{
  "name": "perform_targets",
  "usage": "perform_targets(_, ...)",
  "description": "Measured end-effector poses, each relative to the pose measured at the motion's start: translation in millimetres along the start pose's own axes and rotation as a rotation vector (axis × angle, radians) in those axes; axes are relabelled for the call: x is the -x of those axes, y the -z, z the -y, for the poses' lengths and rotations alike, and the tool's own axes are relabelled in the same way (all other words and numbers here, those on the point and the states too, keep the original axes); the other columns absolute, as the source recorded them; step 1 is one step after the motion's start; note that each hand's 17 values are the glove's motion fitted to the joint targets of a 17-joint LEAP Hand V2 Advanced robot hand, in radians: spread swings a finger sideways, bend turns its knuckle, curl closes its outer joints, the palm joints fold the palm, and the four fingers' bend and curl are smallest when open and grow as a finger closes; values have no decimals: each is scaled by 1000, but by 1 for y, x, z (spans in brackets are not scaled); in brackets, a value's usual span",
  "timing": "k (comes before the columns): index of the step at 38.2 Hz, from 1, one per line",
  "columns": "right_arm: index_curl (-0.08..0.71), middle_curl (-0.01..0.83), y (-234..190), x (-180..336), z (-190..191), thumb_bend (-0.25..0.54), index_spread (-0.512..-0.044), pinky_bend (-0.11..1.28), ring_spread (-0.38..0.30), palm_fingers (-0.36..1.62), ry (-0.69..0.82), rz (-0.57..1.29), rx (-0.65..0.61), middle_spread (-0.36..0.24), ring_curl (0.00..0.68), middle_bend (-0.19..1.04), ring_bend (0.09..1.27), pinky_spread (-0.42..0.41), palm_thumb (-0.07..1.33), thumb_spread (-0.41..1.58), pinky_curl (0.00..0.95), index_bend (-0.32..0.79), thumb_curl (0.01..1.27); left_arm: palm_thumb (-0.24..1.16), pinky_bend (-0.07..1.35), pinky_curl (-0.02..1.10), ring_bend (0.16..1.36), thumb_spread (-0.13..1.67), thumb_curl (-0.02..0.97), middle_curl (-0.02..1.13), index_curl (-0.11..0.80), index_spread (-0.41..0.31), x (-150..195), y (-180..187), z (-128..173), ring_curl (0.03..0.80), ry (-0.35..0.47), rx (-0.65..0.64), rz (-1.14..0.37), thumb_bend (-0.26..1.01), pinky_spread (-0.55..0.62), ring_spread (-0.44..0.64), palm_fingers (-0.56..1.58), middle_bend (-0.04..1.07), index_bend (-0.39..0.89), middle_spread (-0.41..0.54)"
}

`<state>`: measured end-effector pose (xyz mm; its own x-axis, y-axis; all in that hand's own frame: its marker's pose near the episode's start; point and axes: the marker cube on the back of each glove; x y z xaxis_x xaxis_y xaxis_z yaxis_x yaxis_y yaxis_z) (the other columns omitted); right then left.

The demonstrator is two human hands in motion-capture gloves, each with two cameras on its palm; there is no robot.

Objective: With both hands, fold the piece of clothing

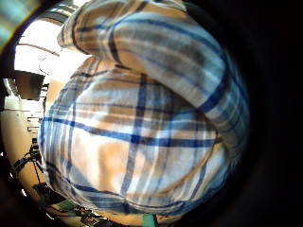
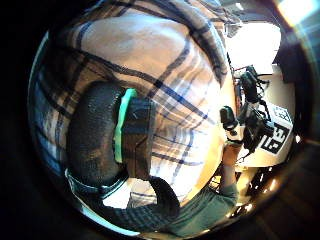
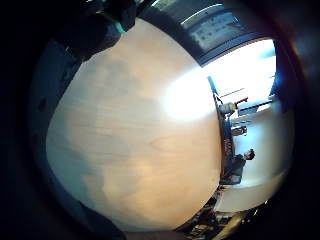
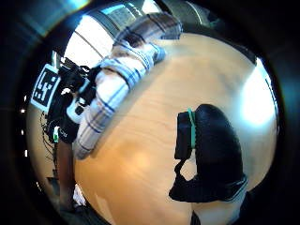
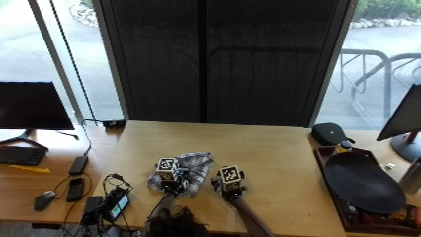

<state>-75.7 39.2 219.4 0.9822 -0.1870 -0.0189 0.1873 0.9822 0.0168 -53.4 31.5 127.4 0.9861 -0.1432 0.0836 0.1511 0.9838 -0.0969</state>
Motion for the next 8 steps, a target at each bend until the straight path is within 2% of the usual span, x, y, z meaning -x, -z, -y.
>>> perform_targets(3,339,226,-6,1,-11,82,-350,630,87,345,9,4,73,-7,286,154,394,266,533,1370,338,178,352,96,335,256,486,1263,225,367,354,-125,-3,1,-7,283,7,37,-13,4,454,273,251,199,157,26)
perform_targets(8,342,230,-5,9,-5,71,-349,622,79,348,24,35,-16,-10,290,152,392,266,536,1389,339,173,355,134,345,266,480,1293,237,376,356,-122,-12,3,-16,285,-19,96,-75,10,442,251,293,202,159,18)
